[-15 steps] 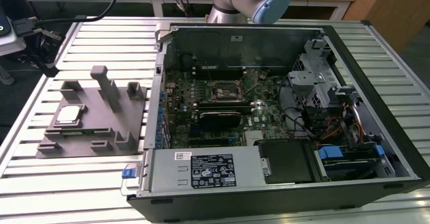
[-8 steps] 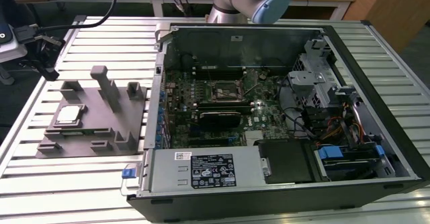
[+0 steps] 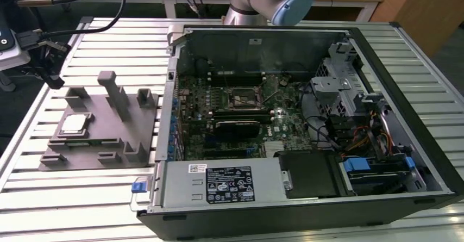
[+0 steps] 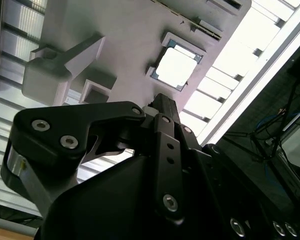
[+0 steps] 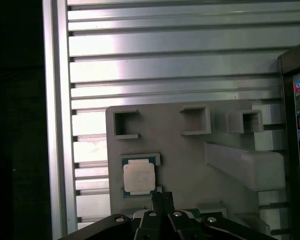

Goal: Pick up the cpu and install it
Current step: 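Pick up the cpu and move it towards the insertion slot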

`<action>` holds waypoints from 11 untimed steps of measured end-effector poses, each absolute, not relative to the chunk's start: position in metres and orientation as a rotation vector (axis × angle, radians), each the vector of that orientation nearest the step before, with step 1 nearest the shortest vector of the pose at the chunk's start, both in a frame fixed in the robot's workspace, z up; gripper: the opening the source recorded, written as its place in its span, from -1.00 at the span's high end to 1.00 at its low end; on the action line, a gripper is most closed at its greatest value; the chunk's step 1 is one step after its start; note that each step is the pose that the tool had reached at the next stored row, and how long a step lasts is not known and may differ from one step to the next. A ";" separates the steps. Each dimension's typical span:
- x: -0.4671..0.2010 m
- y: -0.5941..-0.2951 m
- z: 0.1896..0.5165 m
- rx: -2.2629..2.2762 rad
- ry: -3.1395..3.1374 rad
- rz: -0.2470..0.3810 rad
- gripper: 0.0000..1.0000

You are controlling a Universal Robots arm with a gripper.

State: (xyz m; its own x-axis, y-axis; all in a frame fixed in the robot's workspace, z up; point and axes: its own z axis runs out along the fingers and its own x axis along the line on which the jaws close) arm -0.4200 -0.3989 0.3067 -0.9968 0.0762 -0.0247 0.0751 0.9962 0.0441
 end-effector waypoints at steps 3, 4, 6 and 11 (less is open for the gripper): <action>-0.420 -0.399 0.307 0.118 3.112 0.067 0.79; -0.420 -0.399 0.307 0.118 3.112 0.067 0.79; -0.420 -0.399 0.307 0.118 3.112 0.067 0.79; -0.420 -0.399 0.306 0.118 3.112 0.067 0.79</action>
State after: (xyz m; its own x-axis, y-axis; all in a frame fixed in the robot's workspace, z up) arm -0.4200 -0.3989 0.3057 -0.9968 0.0762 -0.0249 0.0751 0.9962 0.0443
